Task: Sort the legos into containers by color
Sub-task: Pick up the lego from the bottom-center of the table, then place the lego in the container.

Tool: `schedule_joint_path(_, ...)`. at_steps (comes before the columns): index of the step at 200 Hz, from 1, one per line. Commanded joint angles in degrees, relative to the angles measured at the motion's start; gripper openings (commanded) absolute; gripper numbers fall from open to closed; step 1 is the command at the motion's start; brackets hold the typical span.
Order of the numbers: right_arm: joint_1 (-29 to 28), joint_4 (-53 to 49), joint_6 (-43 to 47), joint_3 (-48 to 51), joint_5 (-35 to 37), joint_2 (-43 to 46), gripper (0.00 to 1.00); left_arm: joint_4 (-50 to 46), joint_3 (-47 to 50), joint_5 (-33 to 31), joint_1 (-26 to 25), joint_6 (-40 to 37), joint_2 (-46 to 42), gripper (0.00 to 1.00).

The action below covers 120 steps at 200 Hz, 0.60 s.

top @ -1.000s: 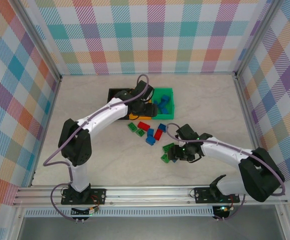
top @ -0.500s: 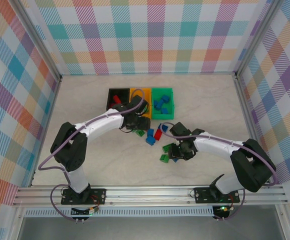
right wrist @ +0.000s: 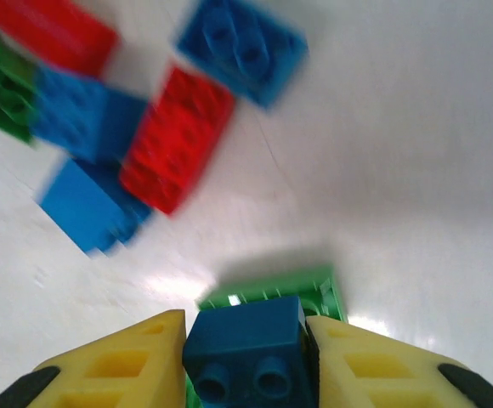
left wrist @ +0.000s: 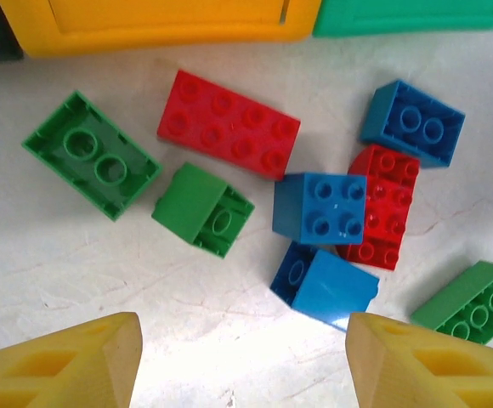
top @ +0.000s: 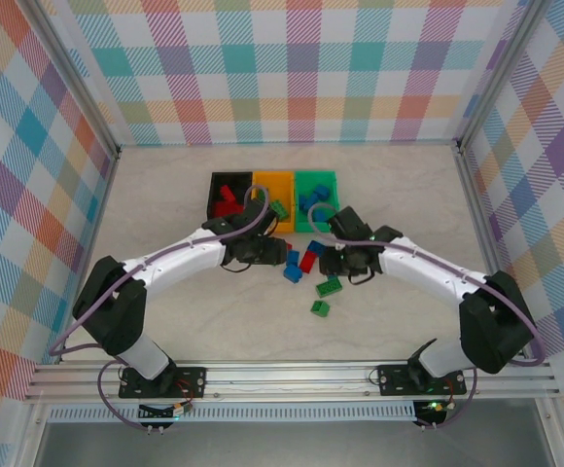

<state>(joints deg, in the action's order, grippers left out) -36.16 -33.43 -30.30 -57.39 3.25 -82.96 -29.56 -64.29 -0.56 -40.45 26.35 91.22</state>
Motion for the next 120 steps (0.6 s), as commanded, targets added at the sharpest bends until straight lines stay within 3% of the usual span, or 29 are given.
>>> schedule_joint_path(1,2.5,0.7,4.7,-6.8,0.8,-4.4,0.38,1.7,1.7,1.0,-1.8,1.4,-1.9,0.64)
schedule_joint_path(77,9.1,-2.0,10.1,-36.1,0.3,-28.3,0.41,3.3,1.7,-0.9,-9.8,5.1,0.7,0.64)
schedule_joint_path(120,10.4,-5.1,10.9,-44.4,-1.4,-34.0,0.60,3.2,2.4,-1.6,-10.3,5.8,1.3,0.65)
